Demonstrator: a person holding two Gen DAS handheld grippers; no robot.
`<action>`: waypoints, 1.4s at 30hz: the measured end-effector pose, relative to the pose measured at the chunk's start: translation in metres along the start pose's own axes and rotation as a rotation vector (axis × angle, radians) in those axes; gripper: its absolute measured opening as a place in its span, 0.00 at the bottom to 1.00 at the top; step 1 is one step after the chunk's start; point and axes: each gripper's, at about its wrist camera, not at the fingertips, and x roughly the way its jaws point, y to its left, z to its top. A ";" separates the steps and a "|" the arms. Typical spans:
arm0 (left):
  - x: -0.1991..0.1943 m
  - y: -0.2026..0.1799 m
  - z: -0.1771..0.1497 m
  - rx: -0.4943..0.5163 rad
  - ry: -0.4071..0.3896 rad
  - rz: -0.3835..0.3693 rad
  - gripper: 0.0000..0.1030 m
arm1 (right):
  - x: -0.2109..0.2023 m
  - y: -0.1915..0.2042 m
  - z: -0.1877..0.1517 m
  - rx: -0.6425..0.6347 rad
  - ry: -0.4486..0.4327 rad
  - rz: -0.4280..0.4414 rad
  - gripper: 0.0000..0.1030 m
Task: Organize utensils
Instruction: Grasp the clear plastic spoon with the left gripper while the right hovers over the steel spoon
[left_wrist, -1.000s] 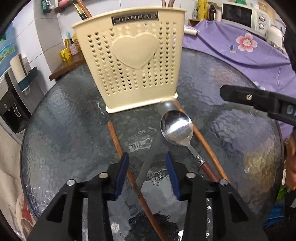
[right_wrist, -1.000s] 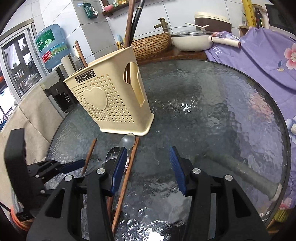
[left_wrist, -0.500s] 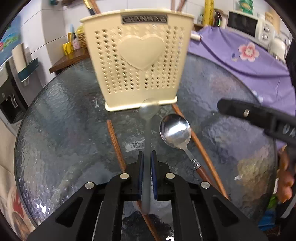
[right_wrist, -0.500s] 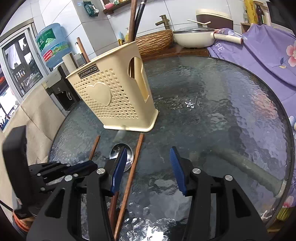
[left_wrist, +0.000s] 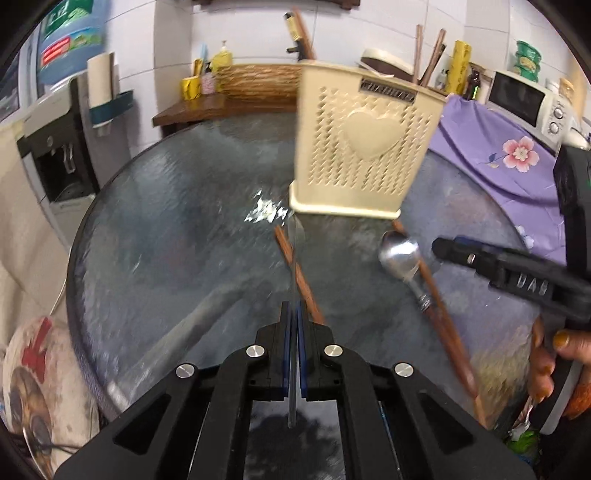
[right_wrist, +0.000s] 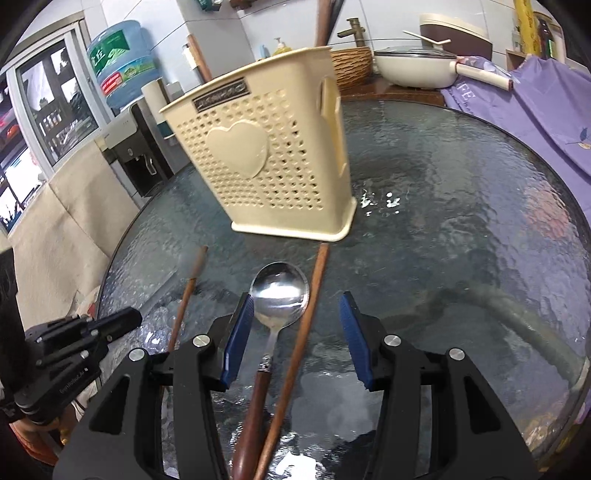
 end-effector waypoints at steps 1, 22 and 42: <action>0.002 0.004 -0.005 -0.011 0.013 0.004 0.03 | 0.001 0.003 -0.001 -0.005 0.003 0.002 0.47; 0.010 0.025 -0.019 -0.085 0.022 -0.008 0.30 | 0.005 0.011 -0.004 -0.034 0.014 -0.005 0.47; 0.036 0.038 0.010 -0.076 0.045 0.052 0.30 | 0.034 0.041 0.009 -0.184 0.028 -0.061 0.47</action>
